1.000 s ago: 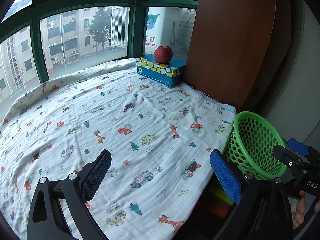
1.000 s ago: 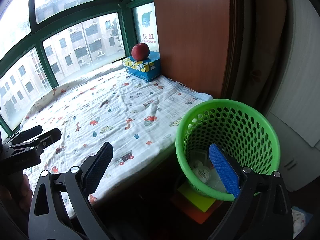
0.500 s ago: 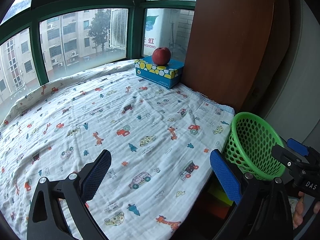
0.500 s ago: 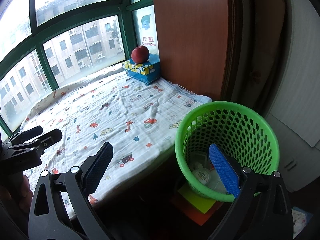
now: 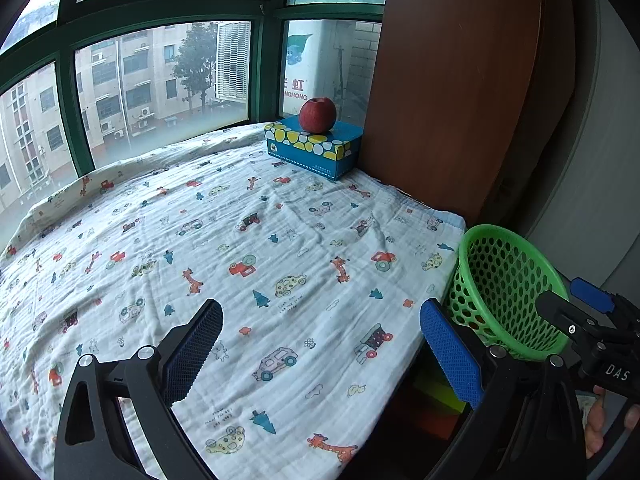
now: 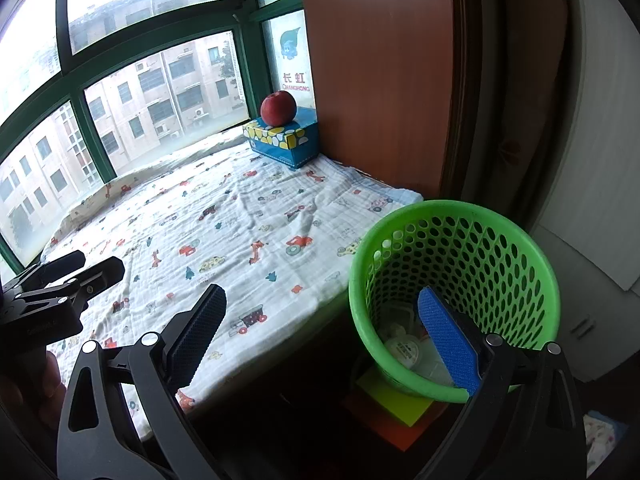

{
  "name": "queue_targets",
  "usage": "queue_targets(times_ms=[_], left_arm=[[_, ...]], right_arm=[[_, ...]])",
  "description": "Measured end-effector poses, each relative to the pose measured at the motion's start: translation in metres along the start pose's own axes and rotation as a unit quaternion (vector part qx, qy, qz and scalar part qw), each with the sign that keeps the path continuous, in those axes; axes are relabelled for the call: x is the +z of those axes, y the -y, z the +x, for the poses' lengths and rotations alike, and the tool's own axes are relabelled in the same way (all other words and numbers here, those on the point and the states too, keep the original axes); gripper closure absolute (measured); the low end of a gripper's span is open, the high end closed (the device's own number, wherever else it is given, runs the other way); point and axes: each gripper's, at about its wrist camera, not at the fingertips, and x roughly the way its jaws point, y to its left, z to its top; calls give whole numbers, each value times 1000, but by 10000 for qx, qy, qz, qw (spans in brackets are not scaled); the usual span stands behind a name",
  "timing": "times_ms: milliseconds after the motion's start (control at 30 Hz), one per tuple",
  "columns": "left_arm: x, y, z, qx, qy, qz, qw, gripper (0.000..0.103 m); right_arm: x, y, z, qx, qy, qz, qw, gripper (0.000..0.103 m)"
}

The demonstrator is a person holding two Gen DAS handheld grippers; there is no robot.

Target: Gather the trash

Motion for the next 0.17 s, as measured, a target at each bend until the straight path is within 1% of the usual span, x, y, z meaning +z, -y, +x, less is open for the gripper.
queue_targets(times_ms=[167], left_arm=[[0,0,1,8,-1,-8,10000,7]], right_arm=[[0,0,0,3,-4,8,10000,7]])
